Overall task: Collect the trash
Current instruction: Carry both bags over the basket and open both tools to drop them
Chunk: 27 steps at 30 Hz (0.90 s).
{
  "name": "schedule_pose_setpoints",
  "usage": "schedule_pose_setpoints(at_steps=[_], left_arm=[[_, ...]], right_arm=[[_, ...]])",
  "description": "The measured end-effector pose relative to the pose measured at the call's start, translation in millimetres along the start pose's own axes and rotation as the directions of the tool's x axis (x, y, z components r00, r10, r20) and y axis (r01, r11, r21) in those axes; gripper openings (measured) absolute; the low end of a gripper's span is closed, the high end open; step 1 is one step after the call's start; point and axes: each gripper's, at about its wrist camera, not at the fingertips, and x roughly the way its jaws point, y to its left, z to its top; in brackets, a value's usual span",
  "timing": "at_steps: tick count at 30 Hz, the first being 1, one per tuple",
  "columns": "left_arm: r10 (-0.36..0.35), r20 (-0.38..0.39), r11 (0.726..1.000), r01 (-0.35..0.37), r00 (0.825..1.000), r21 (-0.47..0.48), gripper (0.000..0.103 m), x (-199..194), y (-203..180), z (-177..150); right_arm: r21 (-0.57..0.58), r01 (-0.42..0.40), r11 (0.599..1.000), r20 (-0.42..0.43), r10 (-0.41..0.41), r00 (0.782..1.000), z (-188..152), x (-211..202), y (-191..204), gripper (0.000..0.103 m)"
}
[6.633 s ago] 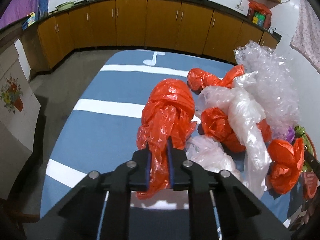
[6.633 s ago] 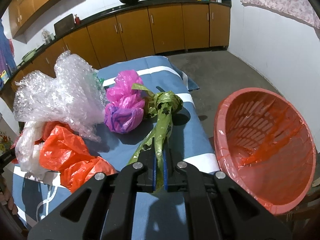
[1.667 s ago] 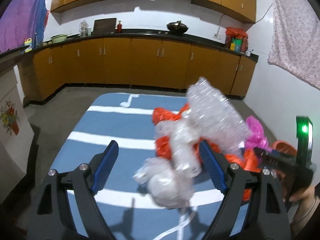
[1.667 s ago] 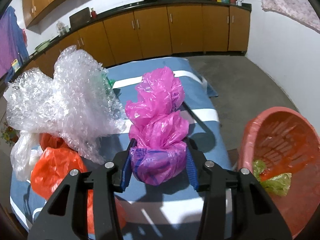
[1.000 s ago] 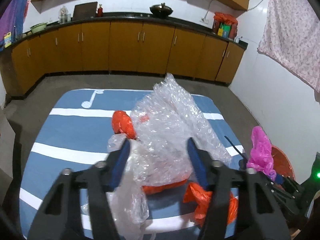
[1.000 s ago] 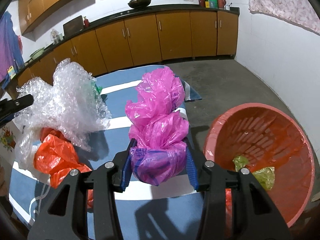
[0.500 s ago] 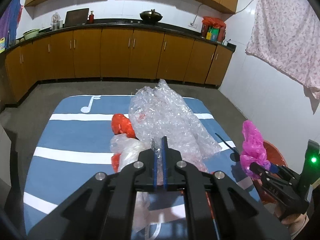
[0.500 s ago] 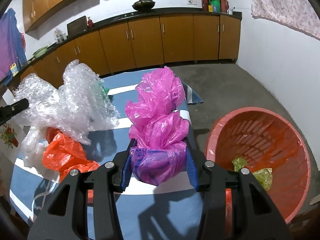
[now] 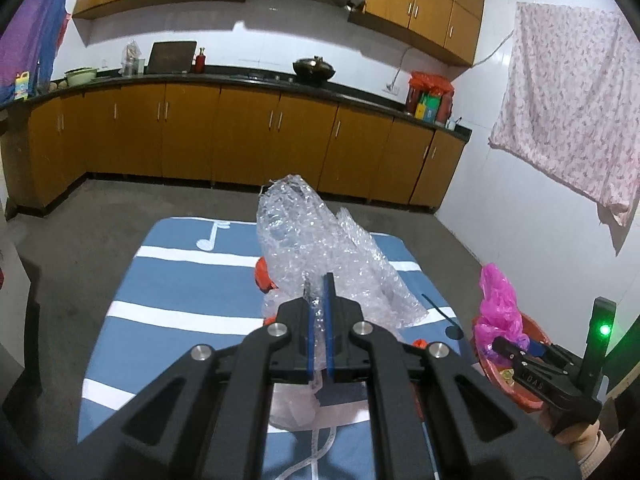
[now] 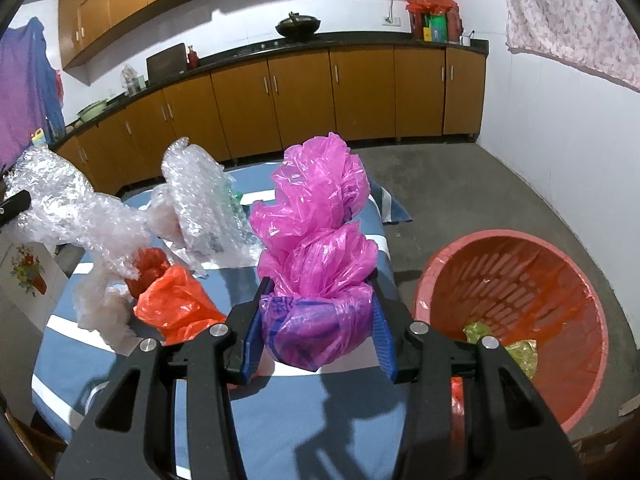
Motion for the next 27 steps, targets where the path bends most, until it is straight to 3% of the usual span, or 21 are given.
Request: schedule_pose_setpoints(at_steps=[15,27], left_arm=[[-0.042,0.063,0.999,0.040,0.997,0.030,0.006,-39.3,-22.8,10.0],[-0.173,0.055,0.982,0.167,0.983,0.089,0.005,-33.3,-86.7,10.3]], right_arm=[[0.007,0.012,1.000,0.060,-0.013,0.998,-0.4,-39.6,-9.8,0.046],[0.055,0.115,0.992,0.084,-0.119,0.989,-5.4,-67.5,-52.0,0.046]])
